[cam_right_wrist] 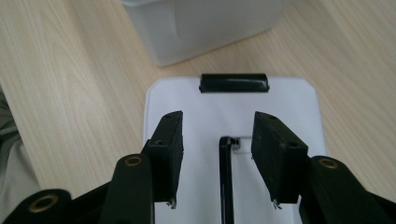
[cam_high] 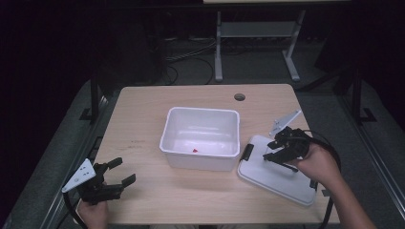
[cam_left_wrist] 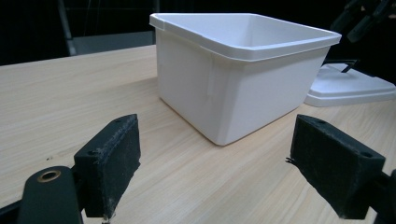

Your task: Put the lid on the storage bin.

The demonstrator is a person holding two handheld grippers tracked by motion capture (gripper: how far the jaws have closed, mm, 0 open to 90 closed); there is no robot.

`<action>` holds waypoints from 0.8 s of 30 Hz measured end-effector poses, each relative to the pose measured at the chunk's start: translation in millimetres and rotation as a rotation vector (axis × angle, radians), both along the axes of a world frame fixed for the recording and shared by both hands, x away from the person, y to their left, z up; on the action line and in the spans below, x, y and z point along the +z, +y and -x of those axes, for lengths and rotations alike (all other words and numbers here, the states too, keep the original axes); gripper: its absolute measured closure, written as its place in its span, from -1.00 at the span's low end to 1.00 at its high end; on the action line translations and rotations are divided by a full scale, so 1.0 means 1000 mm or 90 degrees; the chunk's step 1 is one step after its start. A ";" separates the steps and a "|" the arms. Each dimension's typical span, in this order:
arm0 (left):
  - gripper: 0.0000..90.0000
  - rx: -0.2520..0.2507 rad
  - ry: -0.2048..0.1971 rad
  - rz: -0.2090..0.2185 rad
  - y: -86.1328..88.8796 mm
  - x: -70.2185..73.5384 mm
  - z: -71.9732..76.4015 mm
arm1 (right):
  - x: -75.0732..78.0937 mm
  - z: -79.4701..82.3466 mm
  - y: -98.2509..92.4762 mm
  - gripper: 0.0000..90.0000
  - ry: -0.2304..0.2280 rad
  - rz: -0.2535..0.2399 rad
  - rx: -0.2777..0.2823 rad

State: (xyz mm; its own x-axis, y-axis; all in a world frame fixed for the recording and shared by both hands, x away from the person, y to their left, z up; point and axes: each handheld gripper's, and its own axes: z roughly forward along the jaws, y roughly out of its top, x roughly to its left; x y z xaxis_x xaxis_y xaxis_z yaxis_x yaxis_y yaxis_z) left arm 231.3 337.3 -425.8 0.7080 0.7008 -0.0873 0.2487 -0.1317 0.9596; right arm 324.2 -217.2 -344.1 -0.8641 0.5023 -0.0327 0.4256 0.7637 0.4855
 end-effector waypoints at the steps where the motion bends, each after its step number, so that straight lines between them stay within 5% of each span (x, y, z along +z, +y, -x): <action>1: -0.65 0.000 -0.001 -0.001 0.000 0.000 0.000 | -0.002 0.001 -0.002 0.18 0.001 -0.002 -0.004; 24: -0.65 -0.001 0.001 -0.004 -0.002 0.000 0.000 | -0.046 0.010 -0.043 0.21 0.020 -0.003 -0.058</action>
